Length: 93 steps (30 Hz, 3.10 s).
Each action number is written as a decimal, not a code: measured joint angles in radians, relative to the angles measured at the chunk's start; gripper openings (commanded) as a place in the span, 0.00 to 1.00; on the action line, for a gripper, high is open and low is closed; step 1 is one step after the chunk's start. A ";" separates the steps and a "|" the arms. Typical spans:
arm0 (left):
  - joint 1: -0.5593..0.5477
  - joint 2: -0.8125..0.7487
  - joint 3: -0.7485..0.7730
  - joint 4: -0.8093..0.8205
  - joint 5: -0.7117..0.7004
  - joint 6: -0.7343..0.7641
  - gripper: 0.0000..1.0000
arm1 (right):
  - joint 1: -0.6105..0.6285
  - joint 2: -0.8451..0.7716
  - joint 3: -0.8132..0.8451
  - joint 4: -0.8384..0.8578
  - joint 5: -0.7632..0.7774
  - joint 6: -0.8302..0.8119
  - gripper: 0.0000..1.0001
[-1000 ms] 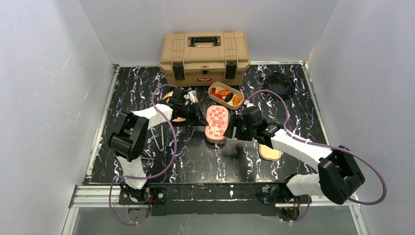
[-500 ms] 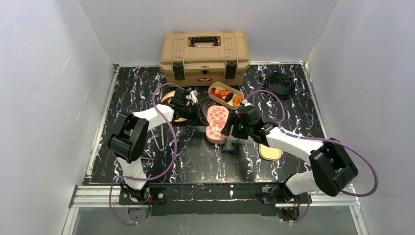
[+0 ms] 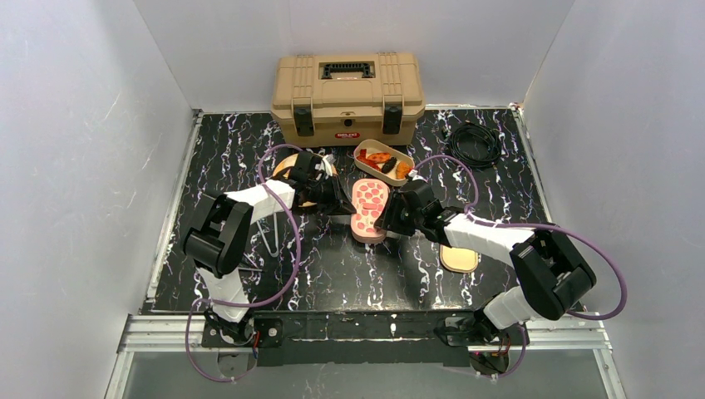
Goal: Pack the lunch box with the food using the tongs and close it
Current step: Close the box lid on the packing box.
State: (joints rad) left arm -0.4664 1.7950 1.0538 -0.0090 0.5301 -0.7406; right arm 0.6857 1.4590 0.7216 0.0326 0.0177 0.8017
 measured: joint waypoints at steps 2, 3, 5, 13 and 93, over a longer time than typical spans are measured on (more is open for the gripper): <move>0.000 -0.001 -0.002 0.002 0.000 -0.005 0.03 | 0.000 0.000 0.000 -0.001 0.003 0.004 0.53; 0.000 -0.002 -0.005 0.006 0.000 -0.010 0.03 | 0.001 0.000 0.000 -0.001 0.005 0.006 0.52; 0.000 -0.007 -0.014 0.014 0.000 -0.017 0.03 | 0.002 0.000 -0.004 0.000 0.008 0.008 0.51; 0.000 -0.009 -0.018 0.016 -0.003 -0.019 0.11 | 0.002 0.000 -0.006 0.002 0.010 0.011 0.51; -0.021 0.260 0.493 -0.322 -0.128 0.372 0.28 | -0.219 0.317 0.264 0.093 -0.223 -0.120 0.60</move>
State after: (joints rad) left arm -0.4877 2.0548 1.5471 -0.3305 0.4023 -0.3687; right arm 0.4671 1.7756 0.9855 0.1253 -0.2050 0.6815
